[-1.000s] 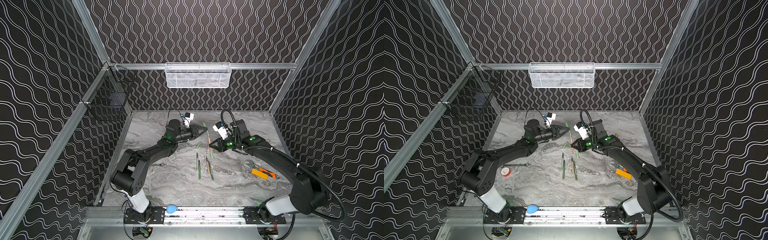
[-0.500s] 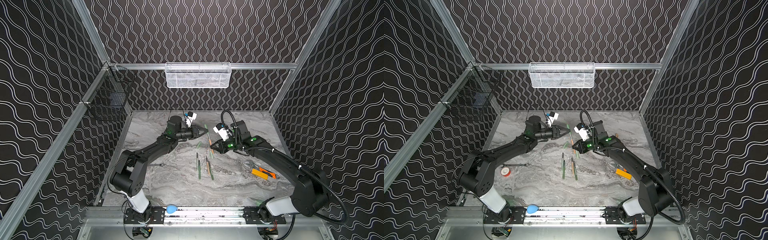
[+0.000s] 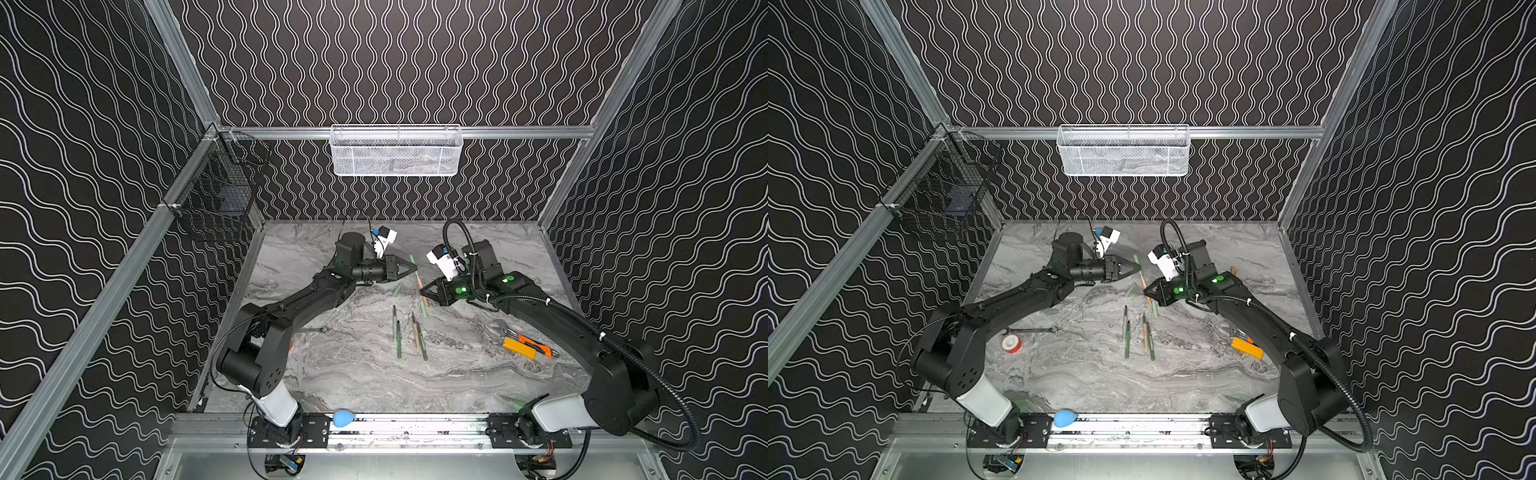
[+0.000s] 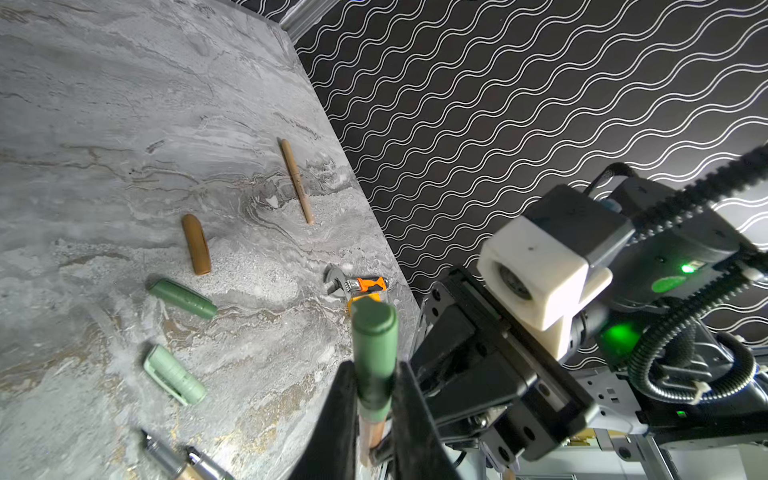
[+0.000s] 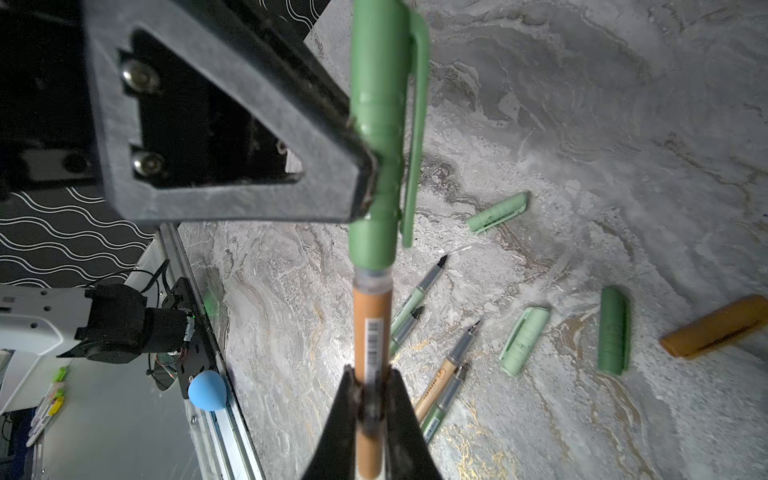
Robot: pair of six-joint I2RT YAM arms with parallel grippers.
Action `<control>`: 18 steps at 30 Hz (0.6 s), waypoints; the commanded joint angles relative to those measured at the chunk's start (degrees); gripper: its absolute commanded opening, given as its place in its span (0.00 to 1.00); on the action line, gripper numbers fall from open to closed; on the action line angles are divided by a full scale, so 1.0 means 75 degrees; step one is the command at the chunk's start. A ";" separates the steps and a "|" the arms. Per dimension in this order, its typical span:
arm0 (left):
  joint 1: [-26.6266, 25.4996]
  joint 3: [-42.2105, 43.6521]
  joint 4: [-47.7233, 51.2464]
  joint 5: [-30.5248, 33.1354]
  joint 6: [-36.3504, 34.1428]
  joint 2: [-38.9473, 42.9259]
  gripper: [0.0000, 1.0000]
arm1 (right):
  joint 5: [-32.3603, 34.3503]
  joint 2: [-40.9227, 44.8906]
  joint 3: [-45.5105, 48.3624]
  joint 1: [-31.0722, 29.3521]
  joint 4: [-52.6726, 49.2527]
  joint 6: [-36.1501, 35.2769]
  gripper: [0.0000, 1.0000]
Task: Insert the pens into the pen caps
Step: 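Push the cap down onto the pen with both grippers pressing together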
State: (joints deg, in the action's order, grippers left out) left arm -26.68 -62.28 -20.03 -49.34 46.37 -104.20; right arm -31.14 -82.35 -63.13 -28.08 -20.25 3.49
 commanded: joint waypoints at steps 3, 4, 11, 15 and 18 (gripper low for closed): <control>-0.0073 -0.0241 0.0363 -0.0499 -0.0273 -0.0010 0.16 | 0.0167 0.0055 -0.0084 -0.0007 0.0447 -0.0078 0.07; -0.0083 -0.0283 0.0473 -0.0512 -0.0360 0.0000 0.16 | 0.0167 0.0061 -0.0076 -0.0007 0.0476 -0.0067 0.07; -0.0097 -0.0371 0.0566 -0.0466 -0.0356 0.0033 0.45 | 0.0028 0.0103 -0.0154 -0.0007 0.0519 -0.0078 0.07; -0.0090 -0.0398 0.0447 -0.0342 -0.0274 0.0017 0.54 | -0.0061 0.0174 -0.0112 -0.0009 0.0466 -0.0117 0.07; -0.0100 -0.0461 0.0378 -0.0370 -0.0233 -0.0054 0.51 | -0.0125 0.0230 -0.0106 -0.0026 0.0438 -0.0143 0.07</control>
State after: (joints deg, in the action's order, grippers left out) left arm -27.40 -64.99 -15.42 -51.64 44.66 -104.16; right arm -30.85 -81.23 -63.72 -28.08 -18.06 3.40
